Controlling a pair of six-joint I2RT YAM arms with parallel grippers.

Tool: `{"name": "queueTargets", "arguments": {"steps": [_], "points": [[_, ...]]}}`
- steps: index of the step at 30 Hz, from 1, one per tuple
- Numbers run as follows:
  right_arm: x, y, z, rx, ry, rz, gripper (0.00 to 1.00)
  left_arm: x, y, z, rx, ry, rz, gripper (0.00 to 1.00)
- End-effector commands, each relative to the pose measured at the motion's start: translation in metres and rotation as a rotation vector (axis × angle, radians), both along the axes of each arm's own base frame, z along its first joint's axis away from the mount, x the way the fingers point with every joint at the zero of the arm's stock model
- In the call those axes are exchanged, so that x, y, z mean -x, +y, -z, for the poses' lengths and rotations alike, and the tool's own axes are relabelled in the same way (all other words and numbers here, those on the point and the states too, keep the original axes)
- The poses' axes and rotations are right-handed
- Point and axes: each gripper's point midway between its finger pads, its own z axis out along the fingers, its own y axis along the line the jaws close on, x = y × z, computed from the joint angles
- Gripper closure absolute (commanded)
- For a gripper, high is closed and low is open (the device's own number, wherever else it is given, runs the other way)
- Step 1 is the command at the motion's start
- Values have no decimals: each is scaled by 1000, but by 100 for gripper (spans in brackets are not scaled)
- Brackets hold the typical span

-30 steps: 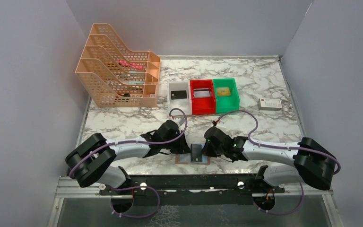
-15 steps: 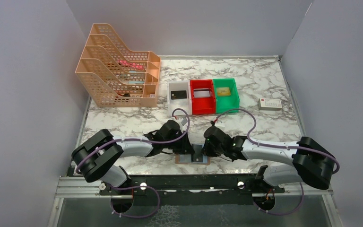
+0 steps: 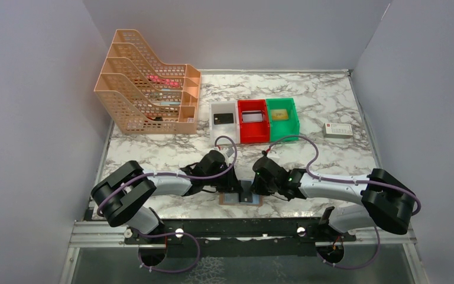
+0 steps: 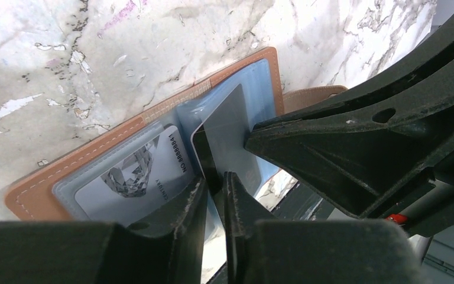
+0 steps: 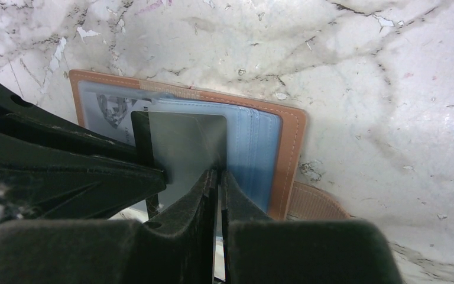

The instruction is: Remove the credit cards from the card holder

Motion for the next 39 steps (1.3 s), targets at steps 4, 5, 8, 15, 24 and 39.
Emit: {"name": "queueTargets", "arguments": {"steps": [4, 5, 8, 15, 24, 39], "points": [[10, -20, 21, 98, 57, 26, 89, 1, 0, -7, 26, -17, -1, 75], [10, -21, 22, 100, 58, 26, 89, 1, 0, -7, 28, -18, -2, 75], [10, -20, 22, 103, 61, 27, 89, 1, 1, -8, 28, -22, -7, 76], [10, -23, 25, 117, 67, 35, 89, 1, 5, -9, 17, -33, -14, 86], [10, -24, 27, 131, 72, 39, 89, 0, 8, -10, 8, -46, -21, 88], [10, -23, 29, 134, 78, 38, 89, -1, 5, -15, 21, -56, -6, 79]]}}
